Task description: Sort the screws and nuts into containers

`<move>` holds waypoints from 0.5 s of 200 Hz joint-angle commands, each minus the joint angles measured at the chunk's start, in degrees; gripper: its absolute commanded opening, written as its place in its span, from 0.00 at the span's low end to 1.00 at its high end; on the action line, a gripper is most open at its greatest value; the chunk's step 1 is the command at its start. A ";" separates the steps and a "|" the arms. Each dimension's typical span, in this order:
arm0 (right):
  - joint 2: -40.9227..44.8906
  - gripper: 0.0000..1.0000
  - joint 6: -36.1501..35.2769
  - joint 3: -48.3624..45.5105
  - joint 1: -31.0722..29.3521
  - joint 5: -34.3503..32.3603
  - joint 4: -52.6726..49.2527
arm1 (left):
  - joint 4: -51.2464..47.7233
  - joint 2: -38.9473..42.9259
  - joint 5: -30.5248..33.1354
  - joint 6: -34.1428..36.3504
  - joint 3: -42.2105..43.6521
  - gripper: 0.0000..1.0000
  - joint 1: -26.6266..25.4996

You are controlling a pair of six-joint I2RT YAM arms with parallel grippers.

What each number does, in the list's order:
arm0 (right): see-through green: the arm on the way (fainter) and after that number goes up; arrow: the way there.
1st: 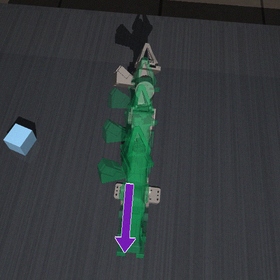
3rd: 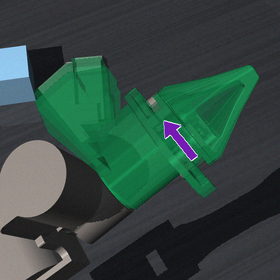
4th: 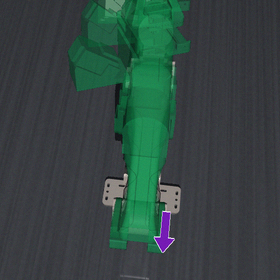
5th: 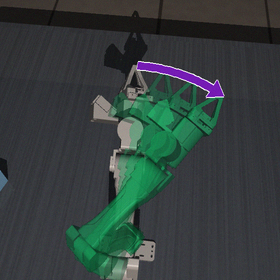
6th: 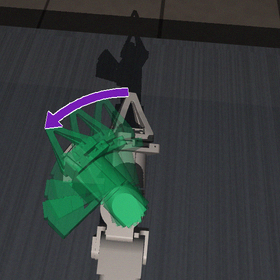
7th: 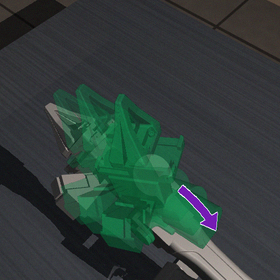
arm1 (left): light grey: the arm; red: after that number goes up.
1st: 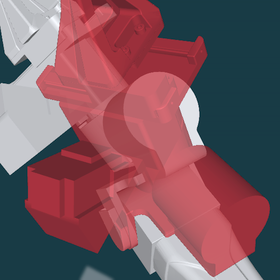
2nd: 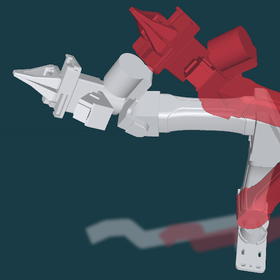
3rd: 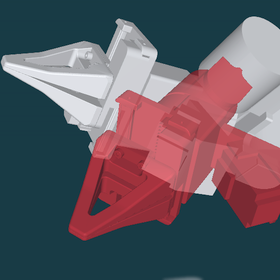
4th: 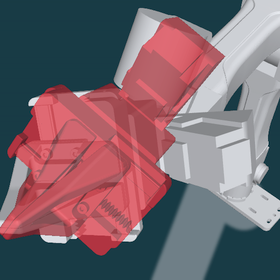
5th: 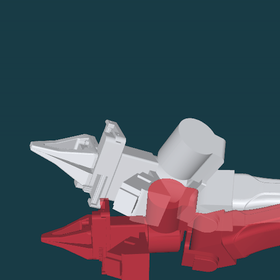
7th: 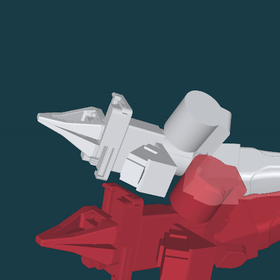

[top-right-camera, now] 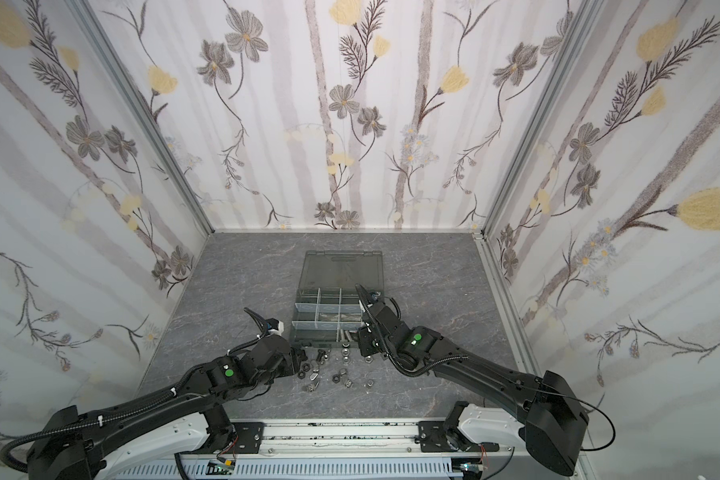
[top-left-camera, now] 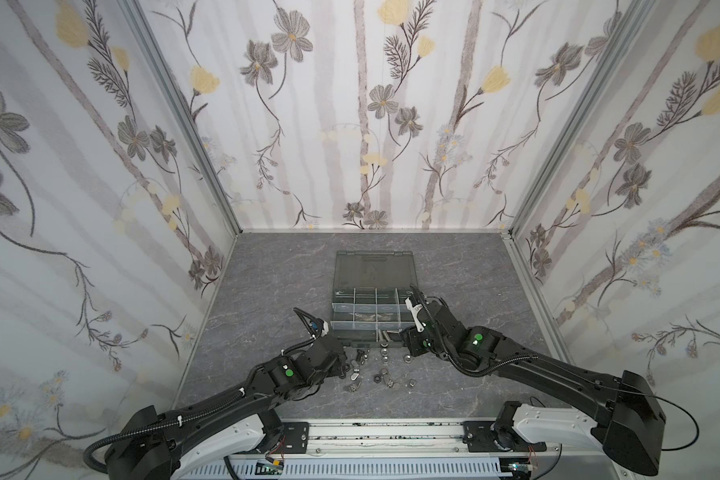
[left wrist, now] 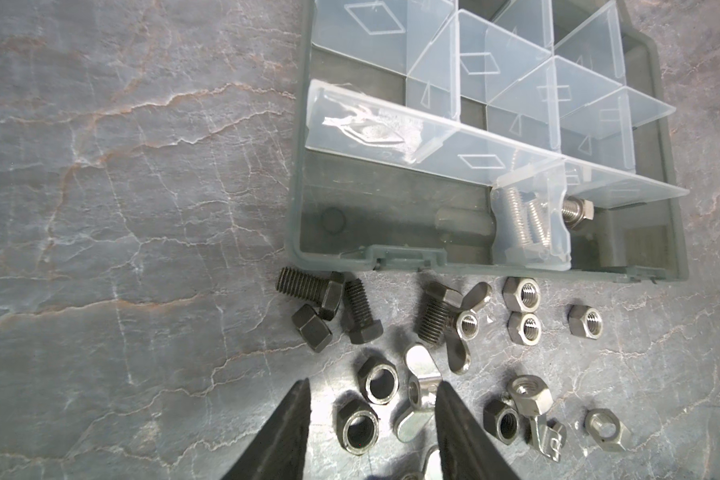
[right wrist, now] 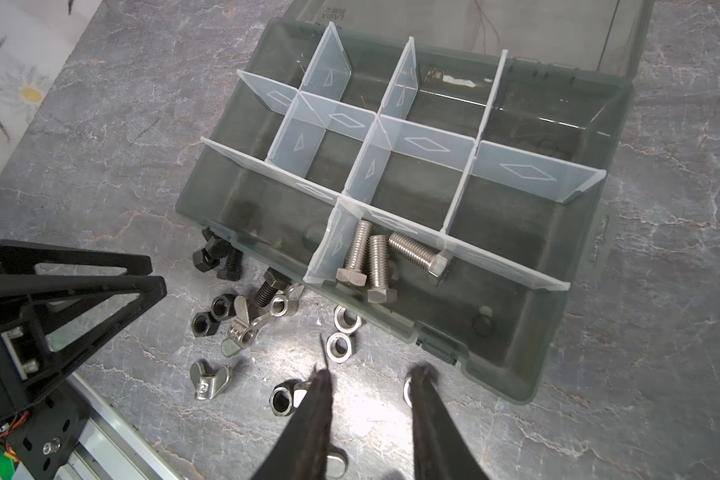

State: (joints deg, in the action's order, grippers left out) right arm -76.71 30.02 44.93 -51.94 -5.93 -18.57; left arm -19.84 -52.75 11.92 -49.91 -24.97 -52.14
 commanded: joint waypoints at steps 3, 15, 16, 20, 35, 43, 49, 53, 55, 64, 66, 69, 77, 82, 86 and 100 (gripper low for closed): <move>0.47 0.34 2.29 -0.66 0.06 0.13 3.14 | 0.41 -0.22 1.13 -1.24 0.61 0.51 0.04; 0.66 0.34 2.84 -1.05 0.00 0.09 3.57 | 0.41 -0.57 1.17 -1.24 0.84 0.51 0.07; 0.67 0.33 2.93 -1.11 0.00 0.11 3.60 | 0.41 -0.59 1.17 -1.29 0.87 0.51 0.04; 0.64 0.33 3.14 -1.23 0.00 0.21 3.75 | 0.41 -0.75 1.24 -1.37 1.01 0.51 0.03; 0.90 0.34 3.67 -1.29 -0.07 0.64 4.26 | 0.41 -1.25 1.59 -2.08 1.41 0.50 0.03; 1.08 0.33 3.85 -1.33 -0.01 0.58 4.40 | 0.41 -1.58 1.93 -2.37 1.64 0.50 0.02; 1.18 0.34 4.01 -2.92 -0.05 0.42 4.44 | 0.41 -1.80 2.05 -2.40 1.75 0.50 0.02; 1.34 0.33 4.27 -3.32 -0.04 0.32 4.52 | 0.41 -1.97 2.13 -2.39 1.73 0.50 0.06; 1.37 0.34 4.37 -3.41 -0.01 0.24 4.51 | 0.41 -2.06 2.14 -2.38 1.76 0.50 0.03; 1.64 0.34 4.87 -3.78 0.00 0.22 4.80 | 0.50 -2.34 2.22 -2.38 1.77 0.49 0.02; 1.69 0.34 4.94 -3.90 0.00 0.27 4.78 | 0.50 -2.42 2.29 -2.38 1.75 0.49 0.02; 1.79 0.33 5.02 -4.04 -0.01 0.42 4.88 | 0.50 -2.51 2.31 -2.43 1.72 0.49 0.06; 1.99 0.34 5.25 -4.35 0.00 0.63 5.12 | 0.50 -2.62 2.42 -2.47 1.69 0.49 0.02; 2.07 0.34 5.31 -4.53 -0.01 0.66 5.25 | 0.48 -2.75 2.57 -2.47 1.68 0.50 0.02; 2.04 0.34 5.32 -4.63 0.00 0.66 5.39 | 0.50 -2.79 2.69 -2.47 1.62 0.49 0.06; 2.09 0.34 5.78 -5.06 0.00 0.51 5.81 | 0.59 -2.93 2.75 -2.62 1.66 0.48 0.02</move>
State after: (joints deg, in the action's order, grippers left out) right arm -74.83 34.09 40.45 -51.96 -5.72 -15.44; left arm -19.75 -55.40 12.88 -51.44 -23.35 -52.14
